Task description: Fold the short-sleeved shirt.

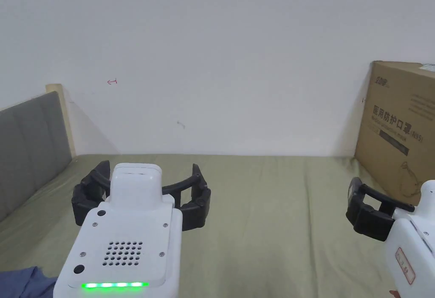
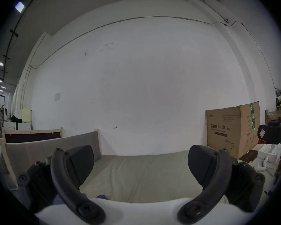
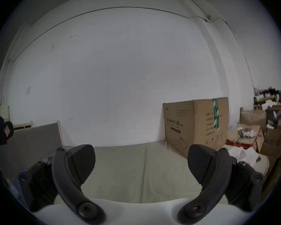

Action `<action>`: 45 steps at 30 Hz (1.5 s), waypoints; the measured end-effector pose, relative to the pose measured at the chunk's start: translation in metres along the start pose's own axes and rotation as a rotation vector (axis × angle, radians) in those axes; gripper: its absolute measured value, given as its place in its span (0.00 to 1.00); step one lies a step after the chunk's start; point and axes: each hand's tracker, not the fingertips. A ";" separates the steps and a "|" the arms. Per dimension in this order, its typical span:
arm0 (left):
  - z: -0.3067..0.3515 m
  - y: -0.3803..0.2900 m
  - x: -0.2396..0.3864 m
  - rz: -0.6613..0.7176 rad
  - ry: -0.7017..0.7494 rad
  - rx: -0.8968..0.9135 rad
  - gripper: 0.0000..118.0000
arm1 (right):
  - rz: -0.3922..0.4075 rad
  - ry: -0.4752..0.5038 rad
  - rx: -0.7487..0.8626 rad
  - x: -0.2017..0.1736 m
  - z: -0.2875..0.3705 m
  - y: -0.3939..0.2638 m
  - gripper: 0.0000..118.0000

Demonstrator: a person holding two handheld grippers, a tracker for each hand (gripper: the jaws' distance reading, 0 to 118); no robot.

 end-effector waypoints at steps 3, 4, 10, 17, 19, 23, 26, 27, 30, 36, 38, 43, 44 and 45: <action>-0.001 0.000 -0.001 0.019 0.013 -0.003 0.98 | 0.024 0.032 0.017 -0.003 0.004 0.003 0.96; -0.001 0.001 -0.002 0.031 0.009 -0.005 0.98 | 0.031 0.040 0.022 -0.003 0.005 0.003 0.96; -0.003 0.004 -0.004 0.057 0.015 -0.013 0.98 | 0.068 0.055 0.045 -0.008 0.009 0.007 0.96; -0.003 0.003 -0.005 0.041 -0.024 -0.017 0.98 | 0.078 0.088 0.033 -0.010 0.008 0.009 0.96; -0.002 0.003 -0.005 0.042 -0.025 -0.011 0.98 | 0.067 0.096 0.033 -0.009 0.008 0.009 0.96; 0.000 0.004 -0.007 0.058 -0.028 0.001 0.98 | 0.056 0.109 0.027 -0.011 0.008 0.010 0.96; 0.001 0.005 -0.011 0.088 -0.052 -0.002 0.97 | 0.071 0.102 0.025 -0.014 0.008 0.009 0.96; 0.000 0.005 -0.010 0.085 -0.044 -0.010 0.96 | 0.076 0.105 0.022 -0.014 0.008 0.009 0.96; -0.001 0.000 -0.011 0.036 -0.056 -0.014 0.94 | 0.086 0.125 0.018 -0.015 0.009 0.007 0.95; 0.001 -0.006 -0.006 -0.081 -0.025 -0.071 0.00 | 0.098 0.126 -0.003 -0.014 0.004 0.000 0.00; -0.001 -0.007 -0.009 -0.028 -0.097 -0.101 0.00 | 0.103 0.117 -0.028 -0.011 0.001 -0.002 0.00; -0.008 -0.010 -0.005 0.004 -0.092 -0.134 0.00 | 0.087 0.093 -0.055 -0.004 0.000 -0.006 0.00; -0.012 -0.013 -0.004 0.004 -0.095 -0.137 0.00 | 0.092 0.087 -0.058 -0.003 0.000 -0.007 0.00; -0.012 -0.014 -0.003 0.005 -0.099 -0.140 0.00 | 0.098 0.082 -0.058 -0.004 0.002 -0.006 0.00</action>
